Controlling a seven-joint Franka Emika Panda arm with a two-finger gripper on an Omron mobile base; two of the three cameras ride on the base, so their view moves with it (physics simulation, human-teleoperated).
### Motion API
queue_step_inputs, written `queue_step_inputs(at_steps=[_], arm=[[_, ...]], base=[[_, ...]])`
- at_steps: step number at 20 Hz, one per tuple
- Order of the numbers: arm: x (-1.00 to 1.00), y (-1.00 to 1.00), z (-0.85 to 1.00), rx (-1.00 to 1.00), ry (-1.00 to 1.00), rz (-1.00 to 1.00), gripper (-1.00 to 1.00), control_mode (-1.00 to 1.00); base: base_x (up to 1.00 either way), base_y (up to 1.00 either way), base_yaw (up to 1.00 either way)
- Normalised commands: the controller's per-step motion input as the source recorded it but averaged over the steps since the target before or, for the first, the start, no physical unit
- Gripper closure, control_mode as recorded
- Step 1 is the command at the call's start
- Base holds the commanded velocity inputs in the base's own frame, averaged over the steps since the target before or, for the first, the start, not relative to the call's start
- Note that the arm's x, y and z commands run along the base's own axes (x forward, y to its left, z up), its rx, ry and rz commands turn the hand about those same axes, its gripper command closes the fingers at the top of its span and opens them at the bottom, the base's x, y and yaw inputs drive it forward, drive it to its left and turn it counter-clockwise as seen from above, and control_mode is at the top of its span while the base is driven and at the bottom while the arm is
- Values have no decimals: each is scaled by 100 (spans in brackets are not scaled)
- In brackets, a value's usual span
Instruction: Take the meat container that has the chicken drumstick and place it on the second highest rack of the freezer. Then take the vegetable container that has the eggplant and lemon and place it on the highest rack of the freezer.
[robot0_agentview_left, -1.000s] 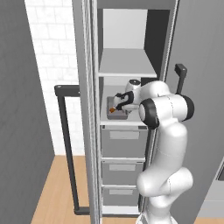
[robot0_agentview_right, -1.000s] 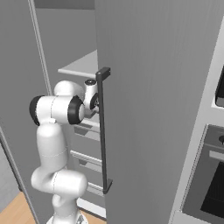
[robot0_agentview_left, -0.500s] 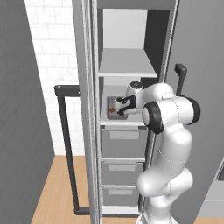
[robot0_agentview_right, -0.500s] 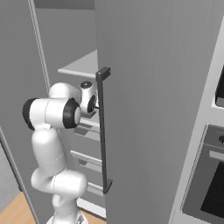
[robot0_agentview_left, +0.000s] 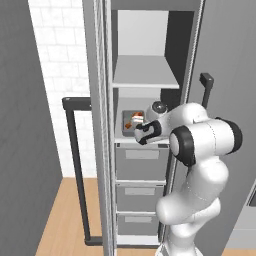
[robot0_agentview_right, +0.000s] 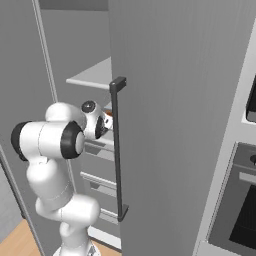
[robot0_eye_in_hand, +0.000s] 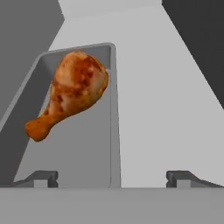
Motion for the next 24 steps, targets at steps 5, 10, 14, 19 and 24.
queue_step_inputs(at_steps=[5, 10, 14, 19, 24], arm=[[-44, 0, 100, 0, -7, -2, -100, -100], [-95, 0, 52, 0, 0, -1, -100, -100], [-100, 0, 45, 2, 5, -3, -100, -100], [-100, -6, 77, 1, 17, -6, -100, -100], [-100, -7, 77, 2, 24, -4, -100, -100]], base=[[0, 0, 0], [0, 0, 0], [0, 0, 0], [0, 0, 0], [0, 0, 0]])
